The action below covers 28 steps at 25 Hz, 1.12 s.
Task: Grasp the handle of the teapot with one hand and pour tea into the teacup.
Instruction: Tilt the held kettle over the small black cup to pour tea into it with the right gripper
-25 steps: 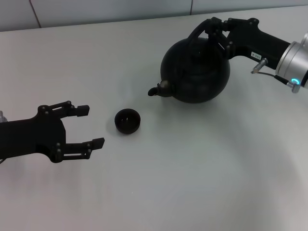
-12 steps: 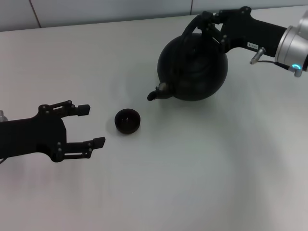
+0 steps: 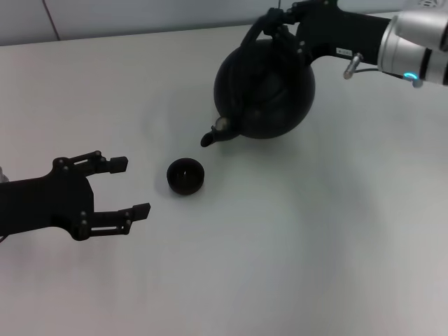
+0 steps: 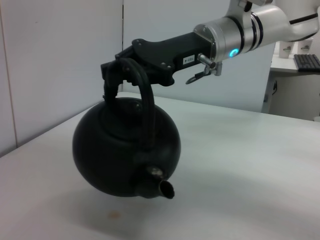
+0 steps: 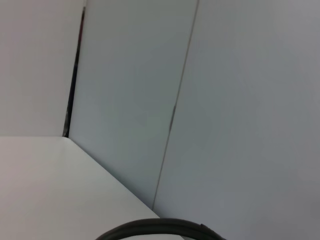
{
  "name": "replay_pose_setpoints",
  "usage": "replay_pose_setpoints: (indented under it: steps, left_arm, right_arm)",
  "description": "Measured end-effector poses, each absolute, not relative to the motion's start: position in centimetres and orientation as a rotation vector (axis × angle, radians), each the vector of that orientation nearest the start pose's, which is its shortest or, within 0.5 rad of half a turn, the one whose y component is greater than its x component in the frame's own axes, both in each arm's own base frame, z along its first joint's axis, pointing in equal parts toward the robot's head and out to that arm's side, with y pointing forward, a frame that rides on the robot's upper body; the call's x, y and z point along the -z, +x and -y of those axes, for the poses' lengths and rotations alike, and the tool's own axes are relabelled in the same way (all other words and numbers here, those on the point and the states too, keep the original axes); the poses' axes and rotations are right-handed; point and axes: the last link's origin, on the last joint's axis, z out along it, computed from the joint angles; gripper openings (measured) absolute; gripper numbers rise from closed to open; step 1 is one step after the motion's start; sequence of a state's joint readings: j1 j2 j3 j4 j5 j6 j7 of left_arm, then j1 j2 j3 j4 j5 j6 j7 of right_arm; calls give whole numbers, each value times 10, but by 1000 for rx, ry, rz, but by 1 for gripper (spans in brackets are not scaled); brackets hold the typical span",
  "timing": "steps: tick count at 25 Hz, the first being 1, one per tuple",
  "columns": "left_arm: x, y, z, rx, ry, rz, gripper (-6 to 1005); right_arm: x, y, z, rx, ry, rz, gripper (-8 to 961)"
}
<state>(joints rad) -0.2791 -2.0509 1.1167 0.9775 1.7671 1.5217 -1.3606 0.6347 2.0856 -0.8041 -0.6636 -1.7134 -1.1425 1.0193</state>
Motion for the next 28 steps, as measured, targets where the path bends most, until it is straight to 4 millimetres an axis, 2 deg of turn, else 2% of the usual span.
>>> replay_pose_setpoints:
  steps: [11, 28]
  left_arm:
    - [-8, -261, -289, 558, -2810, 325, 863]
    - [-14, -263, -291, 560, -2788, 327, 862]
  right_arm:
    - [-1, 196, -427, -455, -2417, -7, 125]
    - [1, 179, -431, -407, -2427, 95, 125]
